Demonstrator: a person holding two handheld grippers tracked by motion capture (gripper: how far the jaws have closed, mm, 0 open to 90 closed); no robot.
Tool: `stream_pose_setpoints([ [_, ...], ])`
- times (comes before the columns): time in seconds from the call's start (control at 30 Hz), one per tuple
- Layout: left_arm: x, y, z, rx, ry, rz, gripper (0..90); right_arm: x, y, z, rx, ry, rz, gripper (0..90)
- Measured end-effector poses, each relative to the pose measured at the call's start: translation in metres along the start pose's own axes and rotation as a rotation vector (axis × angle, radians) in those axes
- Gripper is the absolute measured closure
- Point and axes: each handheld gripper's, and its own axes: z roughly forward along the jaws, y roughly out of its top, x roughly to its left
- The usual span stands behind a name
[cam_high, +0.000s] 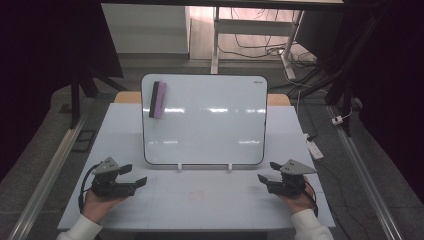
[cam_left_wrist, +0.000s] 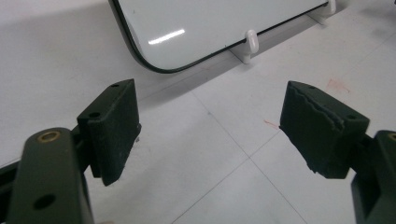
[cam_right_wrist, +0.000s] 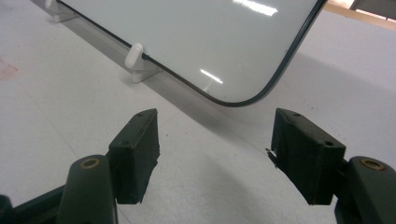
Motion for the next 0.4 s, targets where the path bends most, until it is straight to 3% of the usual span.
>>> stream_pose_setpoints([
  [0.4,-0.0003,-0.0003,0.0007,0.005,-0.004,0.0,20.6,-0.0004,0.0003,-0.0008,-0.012,-0.004,0.003,31.7],
])
